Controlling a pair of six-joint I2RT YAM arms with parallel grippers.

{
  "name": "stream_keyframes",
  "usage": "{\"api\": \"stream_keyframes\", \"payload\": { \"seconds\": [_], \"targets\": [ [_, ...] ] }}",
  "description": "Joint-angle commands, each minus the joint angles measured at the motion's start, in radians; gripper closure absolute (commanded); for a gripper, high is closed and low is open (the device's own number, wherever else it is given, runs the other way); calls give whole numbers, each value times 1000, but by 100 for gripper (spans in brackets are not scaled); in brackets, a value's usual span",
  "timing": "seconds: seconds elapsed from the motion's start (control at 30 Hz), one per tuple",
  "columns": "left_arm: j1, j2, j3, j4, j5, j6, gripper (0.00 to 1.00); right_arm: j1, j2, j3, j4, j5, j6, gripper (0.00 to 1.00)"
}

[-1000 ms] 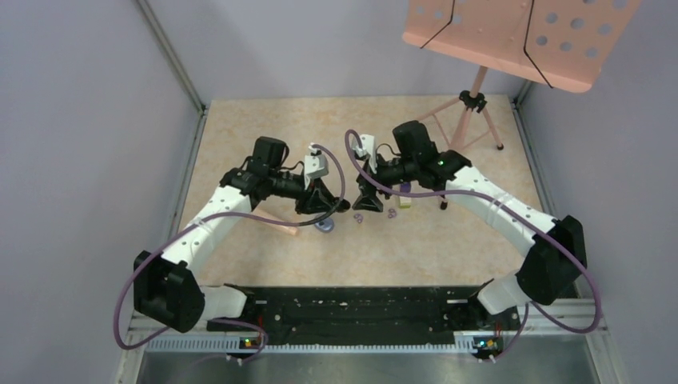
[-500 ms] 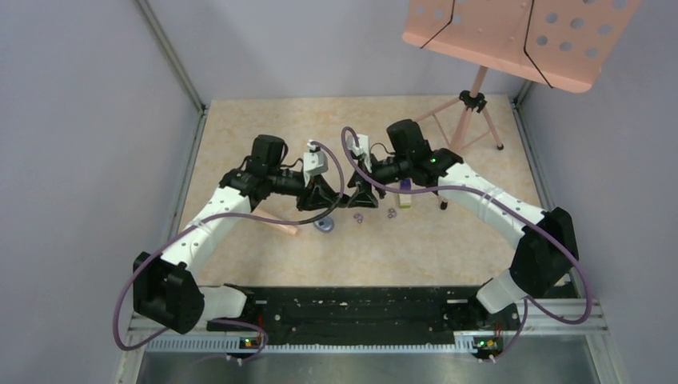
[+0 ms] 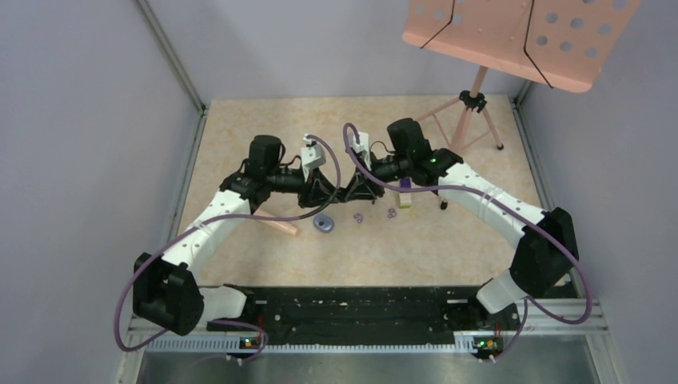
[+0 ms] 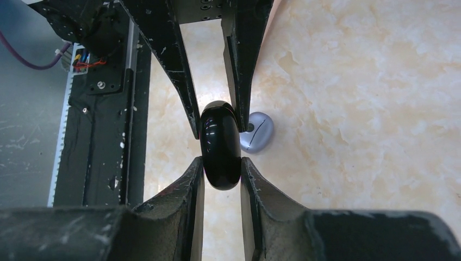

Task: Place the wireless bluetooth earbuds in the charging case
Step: Open the charging case.

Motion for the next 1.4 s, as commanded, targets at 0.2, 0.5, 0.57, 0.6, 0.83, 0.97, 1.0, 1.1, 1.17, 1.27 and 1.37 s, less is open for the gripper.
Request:
{"api": "stream_keyframes", "payload": {
  "seconds": [0.2,0.5,0.57,0.6,0.83,0.97,1.0,1.1,1.17,1.27,1.37],
  "targets": [
    [-8,-16,-59,121,24,-123,54,8,-50,4,38,80,7,95],
    [-6,1,-98,211,44,-230,54,8,-53,1,36,92,25,96],
    [-8,2,-113,234,34,-258,51,8,-54,5,37,93,35,97],
    [-7,2,-117,238,32,-260,50,8,-55,7,38,92,41,97],
    [0,14,-134,247,18,-273,46,8,-69,4,38,94,49,100],
    [6,14,-124,252,16,-290,45,7,-69,0,38,94,53,100],
    [7,14,-121,251,19,-290,46,8,-66,-1,39,94,54,100],
    [7,15,-116,258,25,-302,47,7,-64,-6,45,93,55,100],
    [6,15,-117,266,24,-311,46,8,-61,-7,47,92,58,100],
    [7,15,-121,288,17,-329,44,8,-61,-11,51,85,64,100],
    [7,20,-123,310,16,-344,43,8,-61,-15,54,85,67,100]
  ]
}}
